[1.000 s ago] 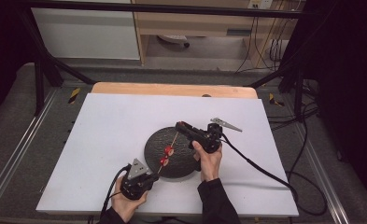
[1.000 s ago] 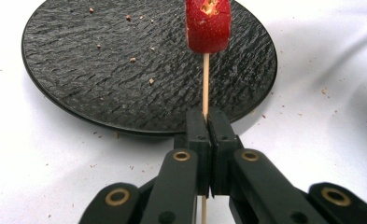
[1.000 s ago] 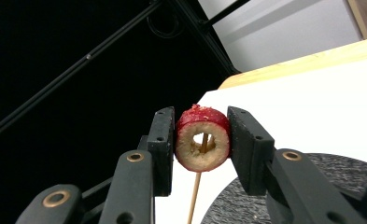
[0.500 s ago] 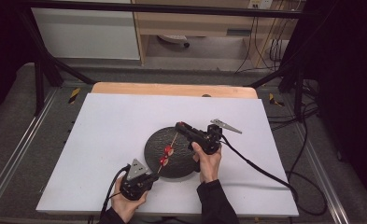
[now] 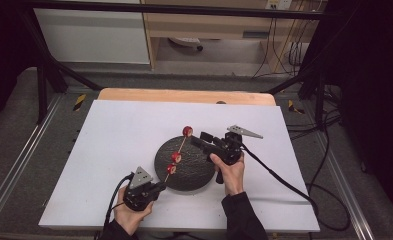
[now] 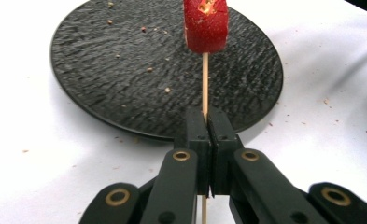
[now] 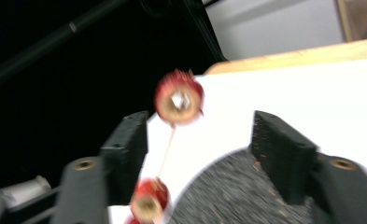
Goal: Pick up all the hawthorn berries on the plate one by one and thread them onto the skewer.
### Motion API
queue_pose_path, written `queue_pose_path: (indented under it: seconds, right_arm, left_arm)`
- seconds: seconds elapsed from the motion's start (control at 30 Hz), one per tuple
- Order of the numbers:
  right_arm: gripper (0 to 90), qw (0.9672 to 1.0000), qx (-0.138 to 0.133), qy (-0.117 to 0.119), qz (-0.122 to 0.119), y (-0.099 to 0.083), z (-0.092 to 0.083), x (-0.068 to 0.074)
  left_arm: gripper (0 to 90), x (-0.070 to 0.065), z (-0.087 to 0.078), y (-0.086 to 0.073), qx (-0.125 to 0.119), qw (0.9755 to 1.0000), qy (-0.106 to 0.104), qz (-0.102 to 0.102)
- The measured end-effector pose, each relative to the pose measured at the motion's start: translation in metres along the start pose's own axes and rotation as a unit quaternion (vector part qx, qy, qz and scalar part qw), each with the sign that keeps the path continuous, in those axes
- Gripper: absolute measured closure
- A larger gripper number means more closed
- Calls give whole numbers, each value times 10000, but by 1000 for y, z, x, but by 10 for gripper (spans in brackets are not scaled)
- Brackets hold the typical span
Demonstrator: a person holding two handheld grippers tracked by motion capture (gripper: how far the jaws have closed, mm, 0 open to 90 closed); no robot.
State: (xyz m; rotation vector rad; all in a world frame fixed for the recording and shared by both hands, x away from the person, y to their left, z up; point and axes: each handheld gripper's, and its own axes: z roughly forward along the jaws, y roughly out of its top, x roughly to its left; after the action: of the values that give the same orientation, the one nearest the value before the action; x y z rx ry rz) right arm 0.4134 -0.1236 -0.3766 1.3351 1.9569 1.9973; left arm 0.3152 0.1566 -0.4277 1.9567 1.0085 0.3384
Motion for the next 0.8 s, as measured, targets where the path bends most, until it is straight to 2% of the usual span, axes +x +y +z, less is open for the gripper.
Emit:
queue_pose_path:
  seconds: [0.1,0.17,0.3,0.43,0.53,0.63,0.73,0.77,0.8]
  right_arm:
    - [254,9988,355,-206,-266,-5,-3,-3]
    - [191,9968,562,-336,-463,-10,-5,-8]
    - [99,9882,1043,-623,-936,-19,-12,-18]
    - [48,9810,1379,-762,-1129,-28,-22,-26]
    - [19,9752,1616,-836,-1261,-34,-31,-32]
    - [8,9691,1774,-956,-1420,-40,-40,-36]
    - [5,9660,1852,-1007,-1497,-45,-50,-39]
    - [5,9655,1855,-1028,-1510,-47,-54,-40]
    - [5,9652,1866,-1023,-1516,-48,-57,-41]
  left_arm:
    - [889,5,-2,3,42,10000,-22,-32]
    - [889,8,-3,5,68,10000,-36,-31]
    - [888,14,-4,11,145,9999,-52,11]
    - [888,21,-1,19,405,9991,-82,4]
    - [887,27,5,26,610,9981,-13,39]
    - [887,31,11,32,863,9963,14,23]
    - [886,31,16,34,1080,9941,45,103]
    - [887,31,16,34,1080,9941,45,103]
    - [886,30,18,35,1181,9929,50,103]
